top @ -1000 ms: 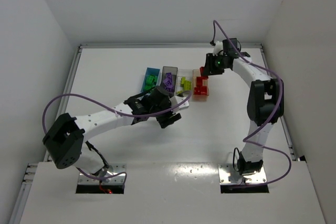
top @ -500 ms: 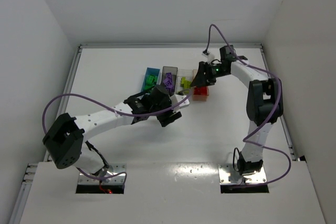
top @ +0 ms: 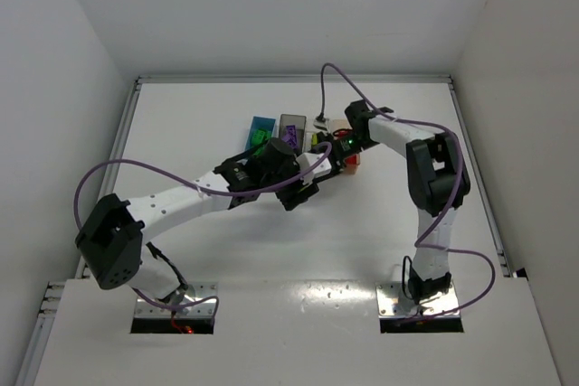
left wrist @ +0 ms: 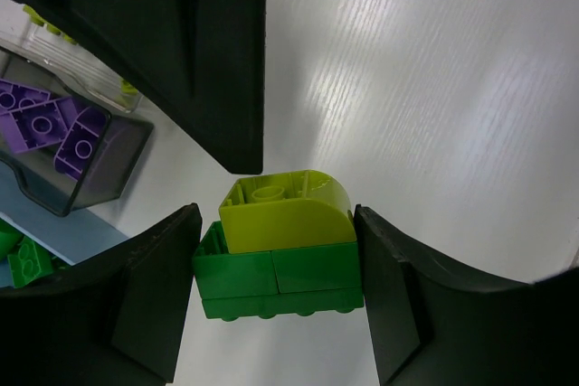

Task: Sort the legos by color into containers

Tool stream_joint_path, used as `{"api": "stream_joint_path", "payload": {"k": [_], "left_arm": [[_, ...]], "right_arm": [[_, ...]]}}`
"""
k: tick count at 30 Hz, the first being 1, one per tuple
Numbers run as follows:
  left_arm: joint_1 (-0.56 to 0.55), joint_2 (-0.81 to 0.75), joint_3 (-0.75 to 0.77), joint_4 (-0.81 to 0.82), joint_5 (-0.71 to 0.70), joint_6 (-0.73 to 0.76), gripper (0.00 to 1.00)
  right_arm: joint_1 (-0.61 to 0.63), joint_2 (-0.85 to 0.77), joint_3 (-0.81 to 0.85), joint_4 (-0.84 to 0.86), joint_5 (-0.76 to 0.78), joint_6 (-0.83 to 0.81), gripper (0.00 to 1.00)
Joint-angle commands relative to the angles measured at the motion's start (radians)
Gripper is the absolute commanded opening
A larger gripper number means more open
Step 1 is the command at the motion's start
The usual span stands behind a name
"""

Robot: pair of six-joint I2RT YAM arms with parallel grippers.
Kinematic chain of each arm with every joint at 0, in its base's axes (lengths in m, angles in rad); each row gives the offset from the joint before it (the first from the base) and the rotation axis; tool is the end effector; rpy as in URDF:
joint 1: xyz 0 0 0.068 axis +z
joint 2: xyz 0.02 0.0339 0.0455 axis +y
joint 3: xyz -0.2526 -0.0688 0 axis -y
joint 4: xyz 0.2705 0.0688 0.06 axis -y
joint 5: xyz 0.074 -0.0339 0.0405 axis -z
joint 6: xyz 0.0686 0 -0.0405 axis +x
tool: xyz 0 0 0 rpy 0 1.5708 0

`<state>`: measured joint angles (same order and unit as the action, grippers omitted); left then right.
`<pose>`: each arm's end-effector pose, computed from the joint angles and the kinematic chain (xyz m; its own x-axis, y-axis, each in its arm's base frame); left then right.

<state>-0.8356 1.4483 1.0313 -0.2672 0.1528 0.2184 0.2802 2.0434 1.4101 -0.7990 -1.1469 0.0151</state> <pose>0.2409 -0.2819 0.2199 -0.2379 0.5823 -0.7774 0.8847 0.4602 0.0740 0.3697 0.1714 0.1255 -0.9552 -0.2684 -0.1244 -0.2203 0.3646 0.9047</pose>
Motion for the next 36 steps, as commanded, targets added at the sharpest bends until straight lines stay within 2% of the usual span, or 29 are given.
{"api": "stream_joint_path", "payload": {"k": [1, 18, 30, 33, 34, 36], "left_arm": [[0.009, 0.007, 0.033, 0.028, 0.008, -0.021, 0.36], [0.009, 0.017, 0.033, 0.037, -0.002, -0.011, 0.36], [0.009, 0.017, 0.024, 0.046, -0.021, -0.002, 0.36], [0.009, 0.017, 0.024, 0.046, -0.021, -0.002, 0.36], [0.009, 0.017, 0.024, 0.046, -0.021, -0.002, 0.36], [0.009, 0.017, 0.024, 0.046, -0.03, -0.002, 0.36]], "right_arm": [[0.013, -0.045, -0.005, 0.011, -0.047, -0.023, 0.62], [0.103, -0.083, -0.051, 0.02, -0.059, -0.02, 0.63], [0.113, -0.101, -0.057, 0.041, -0.103, 0.003, 0.64], [0.113, -0.101, -0.068, 0.053, -0.103, 0.003, 0.44], [0.113, -0.11, -0.068, 0.064, -0.103, 0.014, 0.27], [0.113, -0.111, -0.082, 0.073, -0.103, 0.014, 0.17]]}}
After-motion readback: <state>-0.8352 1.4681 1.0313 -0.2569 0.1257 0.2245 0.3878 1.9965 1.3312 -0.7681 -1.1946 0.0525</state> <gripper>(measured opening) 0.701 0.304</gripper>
